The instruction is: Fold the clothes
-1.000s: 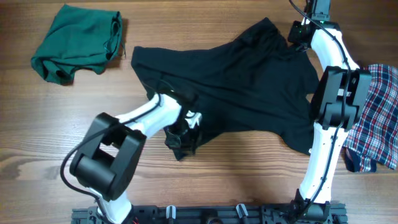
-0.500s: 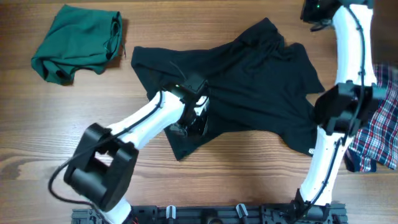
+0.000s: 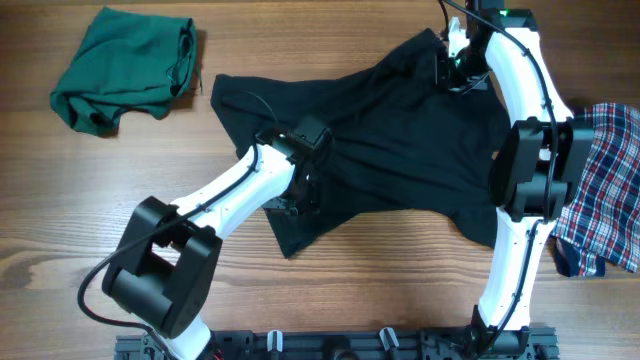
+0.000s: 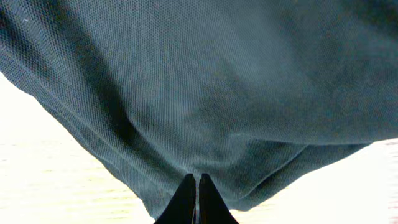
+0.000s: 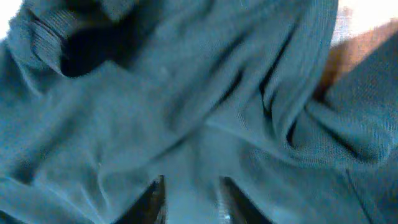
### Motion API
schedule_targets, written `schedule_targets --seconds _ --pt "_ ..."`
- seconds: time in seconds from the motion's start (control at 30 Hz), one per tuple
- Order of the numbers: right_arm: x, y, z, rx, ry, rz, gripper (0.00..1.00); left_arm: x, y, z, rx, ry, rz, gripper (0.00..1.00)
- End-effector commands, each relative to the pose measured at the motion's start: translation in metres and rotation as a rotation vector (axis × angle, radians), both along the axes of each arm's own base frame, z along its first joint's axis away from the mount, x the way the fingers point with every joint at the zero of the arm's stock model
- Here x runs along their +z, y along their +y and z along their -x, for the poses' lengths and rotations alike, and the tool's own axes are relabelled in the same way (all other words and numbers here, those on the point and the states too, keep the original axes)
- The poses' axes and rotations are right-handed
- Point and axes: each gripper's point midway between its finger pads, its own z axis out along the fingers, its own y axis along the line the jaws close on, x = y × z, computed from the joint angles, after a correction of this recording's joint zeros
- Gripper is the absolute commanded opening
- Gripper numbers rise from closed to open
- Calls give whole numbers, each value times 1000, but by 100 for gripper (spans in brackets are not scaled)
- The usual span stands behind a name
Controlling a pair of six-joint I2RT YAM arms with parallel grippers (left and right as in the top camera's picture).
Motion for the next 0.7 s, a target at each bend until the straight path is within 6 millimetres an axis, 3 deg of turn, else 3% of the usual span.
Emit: schedule_targets --seconds 0.0,0.1,0.27,0.53,0.67 --pt "-4 13 -4 37 -15 -35 17 -14 8 2 55 12 -15 4" --pt "-11 22 -7 63 -20 -33 4 -17 8 -1 60 1 -4 4" --pt "-18 23 -13 47 -31 -33 4 -19 11 -3 77 2 0 4" --pt "-37 24 -16 50 -19 -32 4 -34 7 19 80 89 51 4" --pt "-37 22 -23 43 -46 -22 4 -33 1 24 81 118 83 4"
